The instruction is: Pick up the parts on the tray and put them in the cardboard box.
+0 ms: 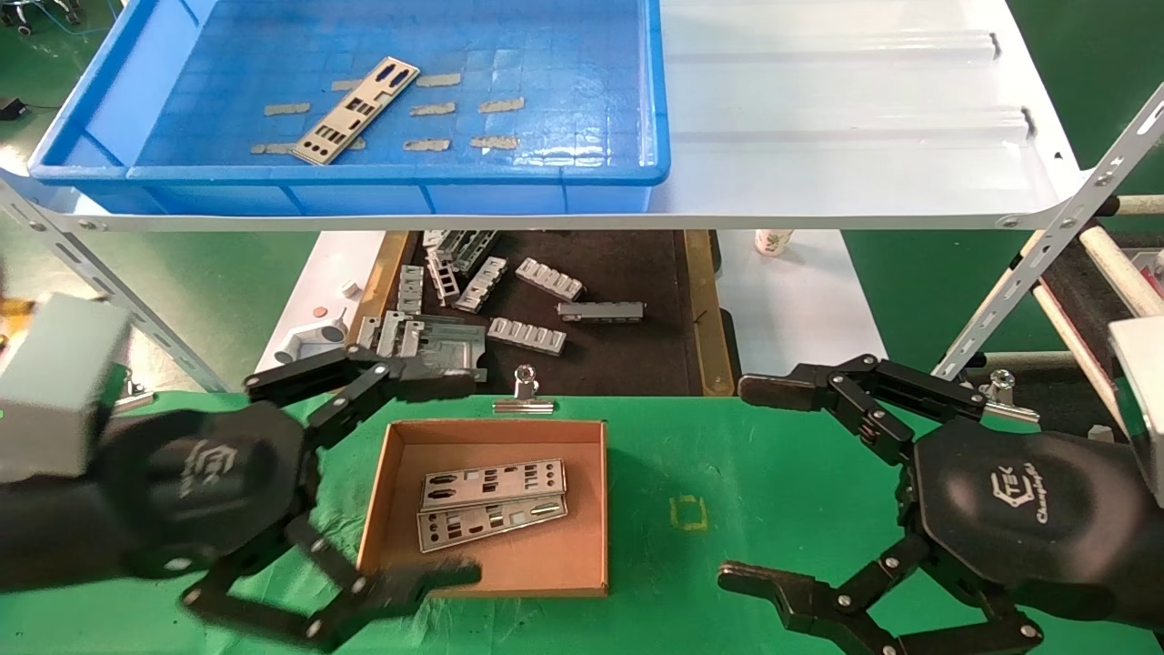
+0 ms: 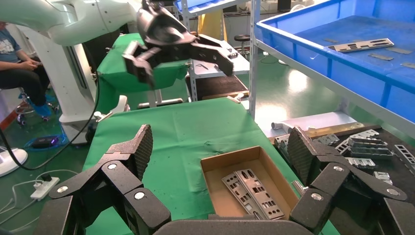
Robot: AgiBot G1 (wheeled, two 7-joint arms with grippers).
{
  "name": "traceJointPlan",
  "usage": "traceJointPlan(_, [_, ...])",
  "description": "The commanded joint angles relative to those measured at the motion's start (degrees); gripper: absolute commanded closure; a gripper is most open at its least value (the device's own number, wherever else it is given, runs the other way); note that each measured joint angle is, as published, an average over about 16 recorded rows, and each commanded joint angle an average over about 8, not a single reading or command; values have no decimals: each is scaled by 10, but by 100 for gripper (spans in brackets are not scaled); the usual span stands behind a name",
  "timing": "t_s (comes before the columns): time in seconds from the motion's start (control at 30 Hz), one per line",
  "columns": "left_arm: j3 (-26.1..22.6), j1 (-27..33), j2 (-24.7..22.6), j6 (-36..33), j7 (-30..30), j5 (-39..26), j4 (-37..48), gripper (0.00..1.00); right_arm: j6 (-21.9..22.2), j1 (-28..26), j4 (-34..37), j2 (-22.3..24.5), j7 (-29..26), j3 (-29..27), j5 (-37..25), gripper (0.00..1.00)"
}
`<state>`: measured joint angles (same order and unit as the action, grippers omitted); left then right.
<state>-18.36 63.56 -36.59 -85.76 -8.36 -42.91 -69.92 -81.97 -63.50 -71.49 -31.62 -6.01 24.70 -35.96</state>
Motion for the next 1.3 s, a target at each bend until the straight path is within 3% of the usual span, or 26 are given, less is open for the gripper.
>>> traceJointPlan(0.03, [14, -12, 10, 0, -15, 6, -22, 0, 0, 0, 0, 0, 0, 0, 0, 0])
traceJointPlan(0.27, [36, -31, 25, 0, -33, 17, -57, 0, 0, 0, 0, 0, 0, 0, 0, 0])
traceJointPlan(1.3, [23, -20, 16, 1, -23, 11, -36, 0, 0, 0, 0, 0, 0, 0, 0, 0])
